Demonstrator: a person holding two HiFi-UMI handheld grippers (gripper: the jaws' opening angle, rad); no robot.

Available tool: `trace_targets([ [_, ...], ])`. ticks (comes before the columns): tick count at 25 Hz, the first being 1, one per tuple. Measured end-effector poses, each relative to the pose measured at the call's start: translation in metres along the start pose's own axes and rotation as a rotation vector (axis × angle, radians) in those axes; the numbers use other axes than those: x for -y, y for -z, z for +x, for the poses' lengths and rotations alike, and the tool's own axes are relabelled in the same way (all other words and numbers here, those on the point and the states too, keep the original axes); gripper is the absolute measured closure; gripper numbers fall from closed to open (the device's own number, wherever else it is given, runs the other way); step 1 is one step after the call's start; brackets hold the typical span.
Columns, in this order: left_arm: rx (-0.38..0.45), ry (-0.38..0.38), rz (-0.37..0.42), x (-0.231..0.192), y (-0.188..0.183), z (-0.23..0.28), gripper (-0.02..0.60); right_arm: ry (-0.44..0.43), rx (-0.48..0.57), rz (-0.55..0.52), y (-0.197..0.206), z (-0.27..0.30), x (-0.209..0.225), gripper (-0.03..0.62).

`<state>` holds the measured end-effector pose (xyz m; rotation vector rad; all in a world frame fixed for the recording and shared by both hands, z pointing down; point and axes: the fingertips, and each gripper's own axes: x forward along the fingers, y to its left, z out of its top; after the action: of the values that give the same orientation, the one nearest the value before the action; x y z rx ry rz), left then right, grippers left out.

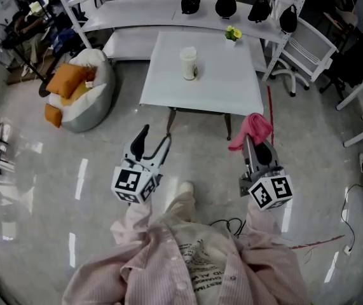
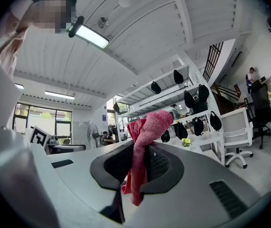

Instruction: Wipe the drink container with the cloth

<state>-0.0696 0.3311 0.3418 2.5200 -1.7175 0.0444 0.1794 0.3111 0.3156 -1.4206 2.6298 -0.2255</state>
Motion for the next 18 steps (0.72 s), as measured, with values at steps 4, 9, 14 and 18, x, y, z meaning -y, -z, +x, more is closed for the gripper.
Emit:
trace_targets([
  [4, -0.018, 0.030, 0.007, -0.019, 0.002, 0.036, 0.295, 0.013, -0.006, 0.005, 0.002, 0.035, 0.015, 0.554],
  [9, -0.038, 0.060, -0.005, -0.044, 0.002, 0.079, 0.272, 0.026, -0.022, 0.009, 0.006, 0.075, 0.028, 0.554],
  [14, -0.073, 0.107, -0.019, -0.064, 0.013, 0.119, 0.265, 0.049, -0.045, 0.012, 0.013, 0.113, 0.041, 0.554],
  [18, -0.076, 0.120, -0.018, -0.076, 0.011, 0.141, 0.264, 0.047, -0.047, 0.004, 0.012, 0.138, 0.045, 0.554],
])
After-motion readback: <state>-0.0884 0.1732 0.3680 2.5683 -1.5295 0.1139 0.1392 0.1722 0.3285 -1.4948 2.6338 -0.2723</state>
